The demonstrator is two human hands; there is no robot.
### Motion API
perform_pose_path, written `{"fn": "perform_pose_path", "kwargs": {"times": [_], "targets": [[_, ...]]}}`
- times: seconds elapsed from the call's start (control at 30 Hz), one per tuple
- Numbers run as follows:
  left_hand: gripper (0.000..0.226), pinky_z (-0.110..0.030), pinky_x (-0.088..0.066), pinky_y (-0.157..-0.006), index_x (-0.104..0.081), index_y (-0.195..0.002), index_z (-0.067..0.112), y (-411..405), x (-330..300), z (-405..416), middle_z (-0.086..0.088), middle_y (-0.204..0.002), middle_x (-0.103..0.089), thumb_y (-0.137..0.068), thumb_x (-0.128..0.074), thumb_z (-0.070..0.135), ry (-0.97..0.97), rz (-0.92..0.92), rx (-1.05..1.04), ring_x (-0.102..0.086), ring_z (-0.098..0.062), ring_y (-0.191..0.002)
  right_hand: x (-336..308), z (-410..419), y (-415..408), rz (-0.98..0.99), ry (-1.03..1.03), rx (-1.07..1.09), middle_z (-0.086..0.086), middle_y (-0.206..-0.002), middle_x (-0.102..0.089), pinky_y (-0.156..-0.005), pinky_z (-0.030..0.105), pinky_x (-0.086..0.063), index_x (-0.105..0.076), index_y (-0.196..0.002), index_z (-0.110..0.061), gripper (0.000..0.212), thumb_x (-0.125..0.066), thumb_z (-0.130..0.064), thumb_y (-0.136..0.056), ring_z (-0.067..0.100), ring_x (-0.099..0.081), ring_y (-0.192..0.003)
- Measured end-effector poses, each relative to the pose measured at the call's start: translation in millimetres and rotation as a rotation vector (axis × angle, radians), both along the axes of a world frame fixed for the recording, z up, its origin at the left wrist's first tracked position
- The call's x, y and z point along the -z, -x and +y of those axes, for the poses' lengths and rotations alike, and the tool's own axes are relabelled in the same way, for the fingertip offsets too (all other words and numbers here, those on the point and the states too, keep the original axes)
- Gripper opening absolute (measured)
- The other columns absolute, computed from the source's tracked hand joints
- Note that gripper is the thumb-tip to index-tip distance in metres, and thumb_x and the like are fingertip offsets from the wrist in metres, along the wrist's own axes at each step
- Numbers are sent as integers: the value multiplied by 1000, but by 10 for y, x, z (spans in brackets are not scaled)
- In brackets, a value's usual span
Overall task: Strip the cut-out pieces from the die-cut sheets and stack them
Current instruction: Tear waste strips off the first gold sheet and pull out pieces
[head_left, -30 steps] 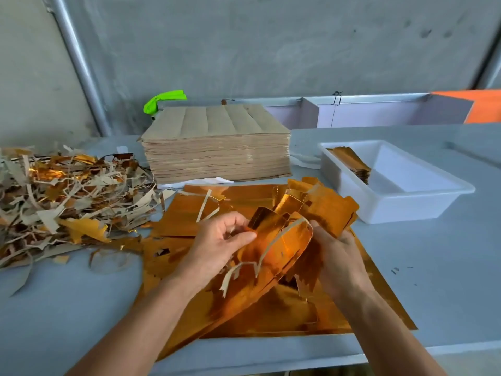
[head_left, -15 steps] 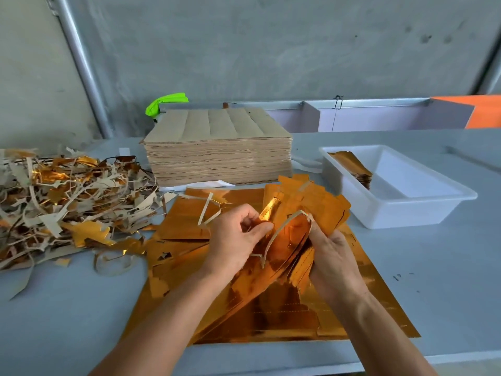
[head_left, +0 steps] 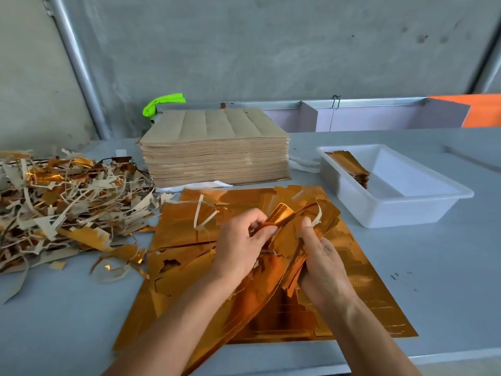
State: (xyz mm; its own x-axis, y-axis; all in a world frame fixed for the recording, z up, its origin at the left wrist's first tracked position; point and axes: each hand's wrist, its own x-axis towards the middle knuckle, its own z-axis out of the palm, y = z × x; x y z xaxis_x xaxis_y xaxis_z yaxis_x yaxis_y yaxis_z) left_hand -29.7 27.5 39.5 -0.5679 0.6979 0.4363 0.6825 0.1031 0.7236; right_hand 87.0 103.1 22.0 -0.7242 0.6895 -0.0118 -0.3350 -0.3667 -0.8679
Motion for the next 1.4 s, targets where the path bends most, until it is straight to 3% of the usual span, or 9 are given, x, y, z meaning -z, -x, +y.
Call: {"fn": "perform_pose_path", "kwargs": {"times": [0.27,0.37,0.5,0.67,0.77,0.93,1.03,1.27,1.4], "targets": [[9,-8,-46,-63,-60,-95,20,25,71,28,12,-79,-60,-88,-64,16,-39,-83,39,-58,1,-73,28,16,49,136,167,8,12,-116,-68,-94,47,-49,-71,-108,-22,57,-39,-63,-85,29,-63,-110],[34,-5,-43,-69,-55,-112,19,-5,115,26,12,-92,-53,-83,-69,8,-25,154,-30,-53,0,-83,57,9,75,137,204,1,14,-113,-69,-94,46,-51,-75,-99,-21,54,-38,-59,-88,28,-65,-107],[20,-10,-38,-85,-66,-106,11,-41,117,46,-3,-109,-50,-87,-63,6,37,344,28,-47,-13,-105,90,3,100,130,304,43,16,-105,-71,-85,41,-55,-73,-103,-8,51,-44,-49,-91,27,-69,-96],[35,-13,-38,-82,-60,-94,30,-145,117,71,12,-109,-41,-79,-57,61,180,-66,142,-38,-4,-107,94,-4,122,152,373,48,18,-110,-69,-89,39,-52,-69,-105,-2,43,-46,-36,-95,27,-67,-102],[15,-9,-30,-74,-57,-83,36,-186,123,89,11,-114,-43,-79,-70,44,209,-105,131,-37,-4,-110,86,-15,126,191,404,46,18,-114,-67,-92,39,-48,-68,-107,-3,47,-49,-41,-89,27,-66,-105],[16,-28,-45,-92,-61,-73,26,-138,132,3,20,-115,-58,-87,-65,21,42,-459,353,-55,-7,-109,120,49,104,217,404,19,20,-124,-62,-106,47,-39,-60,-124,-5,66,-45,-55,-84,33,-58,-116],[11,-20,-44,-90,-62,-77,25,-109,135,-66,27,-119,-57,-88,-63,21,49,-534,469,-55,2,-108,177,83,91,192,399,29,20,-119,-64,-104,49,-40,-66,-115,-6,62,-42,-56,-88,33,-61,-113],[3,-18,-48,-79,-64,-81,26,-100,119,-101,7,-106,-67,-82,-64,29,-104,-780,571,-60,-2,-95,150,48,74,-55,212,85,15,-89,-73,-62,36,-58,-72,-89,-5,15,-62,-11,-79,28,-72,-79],[9,-30,-53,-84,-60,-91,16,-24,120,-70,-6,-116,-67,-85,-58,24,-153,-886,500,-62,-19,-111,155,98,87,-268,341,225,14,-88,-71,-75,49,-56,-58,-101,-8,15,-57,0,-89,32,-69,-79]]}}
